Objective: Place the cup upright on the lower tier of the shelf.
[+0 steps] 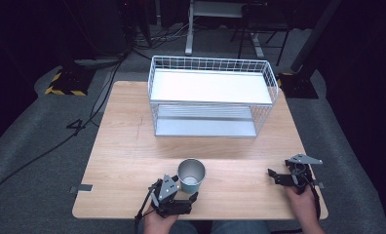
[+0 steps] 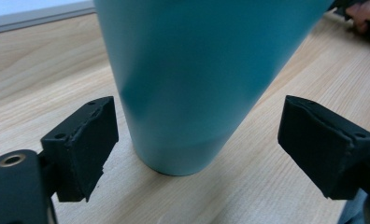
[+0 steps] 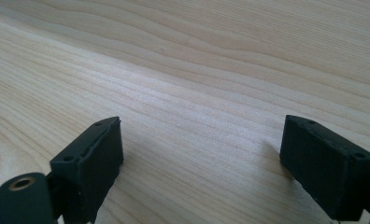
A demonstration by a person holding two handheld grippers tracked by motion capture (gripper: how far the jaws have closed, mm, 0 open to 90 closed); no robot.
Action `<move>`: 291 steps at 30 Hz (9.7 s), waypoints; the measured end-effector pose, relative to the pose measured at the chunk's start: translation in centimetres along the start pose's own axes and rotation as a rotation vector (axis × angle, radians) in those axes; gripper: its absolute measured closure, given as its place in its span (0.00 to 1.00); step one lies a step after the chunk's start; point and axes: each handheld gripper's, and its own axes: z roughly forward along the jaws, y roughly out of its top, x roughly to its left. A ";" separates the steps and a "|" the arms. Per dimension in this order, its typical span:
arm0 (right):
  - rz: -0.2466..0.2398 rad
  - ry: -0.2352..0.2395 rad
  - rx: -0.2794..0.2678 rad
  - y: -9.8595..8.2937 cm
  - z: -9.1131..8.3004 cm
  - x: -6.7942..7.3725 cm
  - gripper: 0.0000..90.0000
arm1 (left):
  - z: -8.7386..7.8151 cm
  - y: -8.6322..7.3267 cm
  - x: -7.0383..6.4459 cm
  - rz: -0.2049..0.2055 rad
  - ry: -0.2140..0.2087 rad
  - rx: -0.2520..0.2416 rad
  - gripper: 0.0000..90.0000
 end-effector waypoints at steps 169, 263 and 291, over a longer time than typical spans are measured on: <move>0.011 -0.015 -0.002 0.2 0.3 0.5 0.15 | 19.0 14.8 11.0 -0.154 0.255 -0.039 0.27; -0.003 0.006 0.000 0.7 0.8 0.9 0.14 | 4.0 12.4 7.8 -0.042 0.185 -0.078 0.14; -0.007 0.006 0.001 0.7 0.8 1.1 0.14 | -5.1 6.0 6.9 0.043 0.181 0.017 0.13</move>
